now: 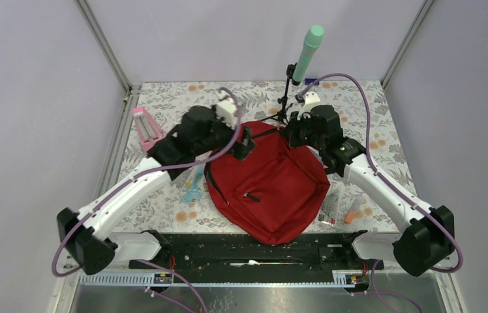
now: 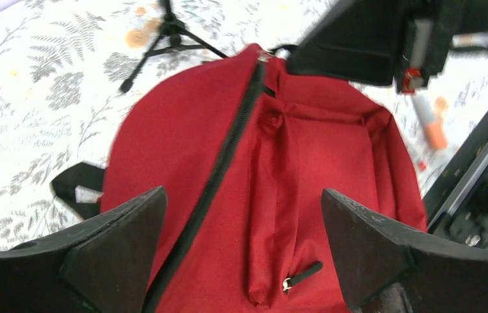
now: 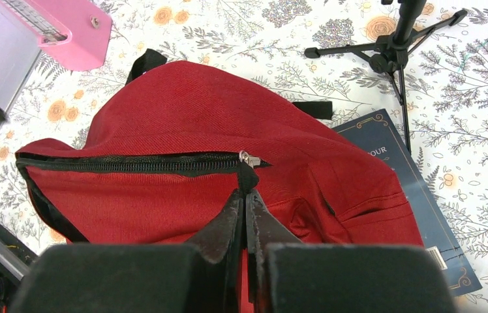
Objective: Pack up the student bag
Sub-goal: Unzip the student bag at the center of the board.
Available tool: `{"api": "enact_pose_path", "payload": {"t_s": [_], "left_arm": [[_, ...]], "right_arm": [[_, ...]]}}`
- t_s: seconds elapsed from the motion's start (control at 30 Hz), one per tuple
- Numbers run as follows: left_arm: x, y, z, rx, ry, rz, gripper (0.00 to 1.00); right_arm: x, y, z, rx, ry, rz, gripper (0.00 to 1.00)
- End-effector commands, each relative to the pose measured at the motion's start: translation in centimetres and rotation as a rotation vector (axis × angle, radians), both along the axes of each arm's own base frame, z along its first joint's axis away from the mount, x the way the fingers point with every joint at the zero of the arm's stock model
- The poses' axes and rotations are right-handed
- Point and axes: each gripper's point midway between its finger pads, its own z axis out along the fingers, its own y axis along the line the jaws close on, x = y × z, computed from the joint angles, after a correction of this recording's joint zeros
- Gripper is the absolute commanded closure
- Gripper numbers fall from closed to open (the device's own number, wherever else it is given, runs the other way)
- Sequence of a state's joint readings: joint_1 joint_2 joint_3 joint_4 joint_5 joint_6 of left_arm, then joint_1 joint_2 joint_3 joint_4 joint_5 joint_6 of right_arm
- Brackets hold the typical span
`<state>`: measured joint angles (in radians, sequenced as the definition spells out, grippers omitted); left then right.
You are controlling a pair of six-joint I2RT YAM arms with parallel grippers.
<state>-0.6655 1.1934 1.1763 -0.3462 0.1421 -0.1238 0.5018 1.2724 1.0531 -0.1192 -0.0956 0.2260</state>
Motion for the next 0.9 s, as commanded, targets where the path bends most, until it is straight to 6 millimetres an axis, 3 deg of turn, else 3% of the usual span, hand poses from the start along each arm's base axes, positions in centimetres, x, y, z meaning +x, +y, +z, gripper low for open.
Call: {"api": "enact_pose_path", "payload": {"t_s": [0.0,0.1,0.23,0.33,0.53,0.7,0.87], "left_arm": [[-1.4,-3.5,-0.8,0.216,-0.104,-0.163,0.08],[0.4,-3.5,-2.3,0.356,-0.163,-0.068,0.08],[2.2,-2.6,-3.2,0.406,-0.169,0.044,0.1],[2.2,-2.2,-3.2,0.389,-0.195,0.064,0.12],[1.9,-0.9,-0.7,0.301,-0.286,0.117,0.09],[1.1,-1.4,-1.7,0.3,-0.252,0.067,0.11],[1.3,-0.8,-1.1,0.269,-0.264,0.109,0.07]], "right_arm": [[-0.3,0.2,2.7,0.038,-0.085,0.038,1.0],[-0.7,0.3,3.0,0.039,-0.083,0.056,1.0],[-1.0,0.2,3.1,0.04,-0.086,0.06,1.0],[-1.0,0.3,3.2,0.043,-0.087,0.061,1.0],[-1.0,0.6,2.8,0.049,-0.065,0.071,1.0],[-1.1,0.8,2.8,0.06,-0.055,0.075,1.0],[-1.3,0.7,2.6,0.051,-0.042,0.076,1.0]]}}
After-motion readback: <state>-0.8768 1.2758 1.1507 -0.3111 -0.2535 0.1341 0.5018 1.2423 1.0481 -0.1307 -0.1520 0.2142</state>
